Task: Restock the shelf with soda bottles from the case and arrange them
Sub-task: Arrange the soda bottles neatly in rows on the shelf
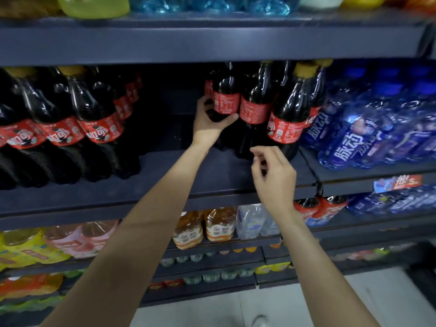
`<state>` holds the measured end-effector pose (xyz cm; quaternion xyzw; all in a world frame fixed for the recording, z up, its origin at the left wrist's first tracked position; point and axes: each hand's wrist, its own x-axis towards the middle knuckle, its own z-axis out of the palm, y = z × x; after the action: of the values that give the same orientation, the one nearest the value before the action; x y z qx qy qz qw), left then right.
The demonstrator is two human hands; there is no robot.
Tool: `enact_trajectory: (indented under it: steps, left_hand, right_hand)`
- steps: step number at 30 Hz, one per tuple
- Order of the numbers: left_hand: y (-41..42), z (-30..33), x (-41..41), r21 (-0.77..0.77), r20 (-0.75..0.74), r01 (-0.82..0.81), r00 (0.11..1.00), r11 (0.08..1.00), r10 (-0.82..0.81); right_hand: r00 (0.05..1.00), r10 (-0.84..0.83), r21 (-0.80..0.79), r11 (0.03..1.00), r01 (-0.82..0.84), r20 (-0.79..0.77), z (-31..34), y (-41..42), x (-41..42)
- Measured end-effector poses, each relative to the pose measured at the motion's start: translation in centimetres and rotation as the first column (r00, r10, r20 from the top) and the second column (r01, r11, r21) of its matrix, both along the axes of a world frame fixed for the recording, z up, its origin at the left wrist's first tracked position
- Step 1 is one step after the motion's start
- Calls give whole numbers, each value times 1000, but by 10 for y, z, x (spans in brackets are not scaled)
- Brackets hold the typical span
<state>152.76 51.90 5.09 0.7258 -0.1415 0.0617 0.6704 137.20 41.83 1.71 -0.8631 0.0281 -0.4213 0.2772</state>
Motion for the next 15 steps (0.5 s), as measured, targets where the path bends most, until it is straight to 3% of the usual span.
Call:
enact_trajectory:
  steps: [4,8,12,15]
  left_hand:
    - [18,-3,-6,-26,50,4,999,1000,-2]
    - [78,-7,-28,-28,60,165,985,986,-163]
    - [123,-4,-40,-88,-58,312,946,946,-318]
    - [140,-1,-45,-41,-99,328,939,944,-330]
  right_hand:
    - [992,119,101,988,-113,-46,10,15,12]
    - [931,318,322,913,-249,-180,26,32,37]
    - [693,659,615,684,-392,-291,33,46,65]
    - [545,783,733,555,-393,-301,27,55,79]
